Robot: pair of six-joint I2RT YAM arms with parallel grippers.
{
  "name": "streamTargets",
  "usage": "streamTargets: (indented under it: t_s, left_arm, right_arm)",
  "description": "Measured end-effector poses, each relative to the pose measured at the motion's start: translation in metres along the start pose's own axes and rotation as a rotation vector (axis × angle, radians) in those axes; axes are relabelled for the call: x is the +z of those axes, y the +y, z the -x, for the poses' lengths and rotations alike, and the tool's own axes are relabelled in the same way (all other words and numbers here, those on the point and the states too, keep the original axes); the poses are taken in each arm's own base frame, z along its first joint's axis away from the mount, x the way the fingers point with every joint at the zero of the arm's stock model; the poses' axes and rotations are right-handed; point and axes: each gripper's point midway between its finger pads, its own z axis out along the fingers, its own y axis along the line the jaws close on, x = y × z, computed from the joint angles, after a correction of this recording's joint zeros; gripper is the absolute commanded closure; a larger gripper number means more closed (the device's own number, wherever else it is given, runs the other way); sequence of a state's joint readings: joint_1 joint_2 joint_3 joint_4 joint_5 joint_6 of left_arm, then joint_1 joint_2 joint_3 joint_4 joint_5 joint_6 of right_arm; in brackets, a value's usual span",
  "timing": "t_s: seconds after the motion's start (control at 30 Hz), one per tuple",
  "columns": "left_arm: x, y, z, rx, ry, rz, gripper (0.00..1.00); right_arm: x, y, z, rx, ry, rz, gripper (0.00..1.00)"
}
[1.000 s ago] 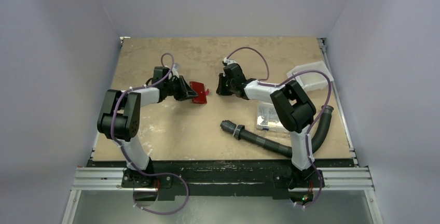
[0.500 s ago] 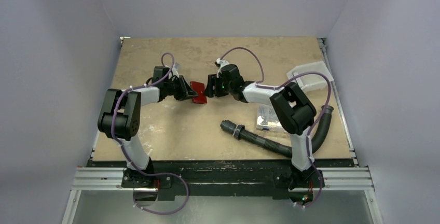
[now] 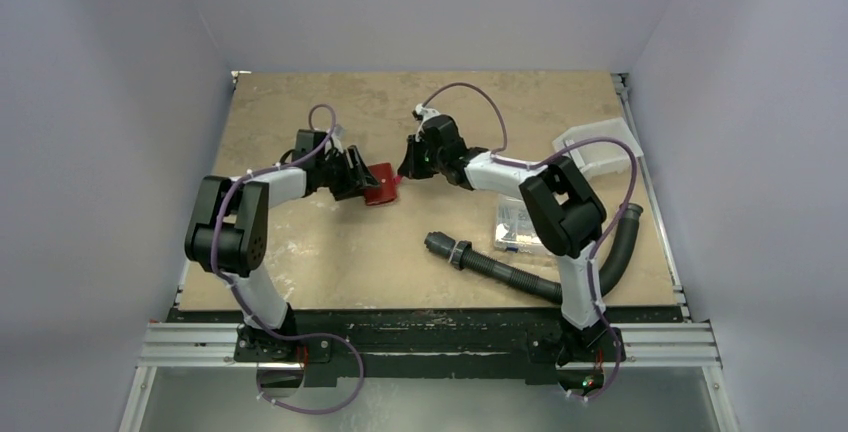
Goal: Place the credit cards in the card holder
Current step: Open the card holder at the center of the board.
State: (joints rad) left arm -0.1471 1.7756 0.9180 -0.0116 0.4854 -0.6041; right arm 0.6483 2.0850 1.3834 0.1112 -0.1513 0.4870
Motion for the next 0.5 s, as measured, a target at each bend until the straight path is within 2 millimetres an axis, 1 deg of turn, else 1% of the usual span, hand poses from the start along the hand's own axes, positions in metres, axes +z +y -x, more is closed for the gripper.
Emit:
streamTargets:
  t_s: [0.1, 0.17, 0.2, 0.27, 0.3, 0.37, 0.43, 0.5]
  left_arm:
    - [-0.010, 0.002, 0.007, 0.017, -0.033, 0.037, 0.35]
    - [-0.018, -0.001, 0.014, 0.028, -0.062, 0.034, 0.31]
    - [-0.022, -0.002, 0.017, 0.030, -0.077, 0.031, 0.23]
    - [-0.032, -0.004, 0.022, 0.033, -0.102, 0.023, 0.11]
    - [-0.035, -0.005, 0.023, 0.038, -0.110, 0.017, 0.08]
    - [-0.040, -0.013, 0.024, 0.051, -0.129, -0.020, 0.05]
    - [-0.043, -0.024, 0.024, 0.078, -0.140, -0.052, 0.06]
    - [-0.043, -0.036, 0.021, 0.114, -0.139, -0.070, 0.11]
  right_arm:
    - [-0.015, 0.012, 0.008, 0.001, 0.006, 0.025, 1.00]
    - [-0.027, 0.025, 0.019, -0.005, -0.010, 0.062, 1.00]
    - [-0.033, 0.031, 0.026, -0.009, -0.022, 0.080, 1.00]
    - [-0.043, 0.042, 0.036, -0.016, -0.041, 0.114, 1.00]
    - [-0.046, 0.047, 0.039, -0.018, -0.047, 0.128, 1.00]
    - [-0.049, 0.053, 0.042, -0.017, -0.048, 0.156, 1.00]
    - [-0.049, 0.056, 0.039, -0.010, -0.036, 0.172, 1.00]
    - [-0.048, 0.057, 0.036, -0.003, -0.025, 0.182, 1.00]
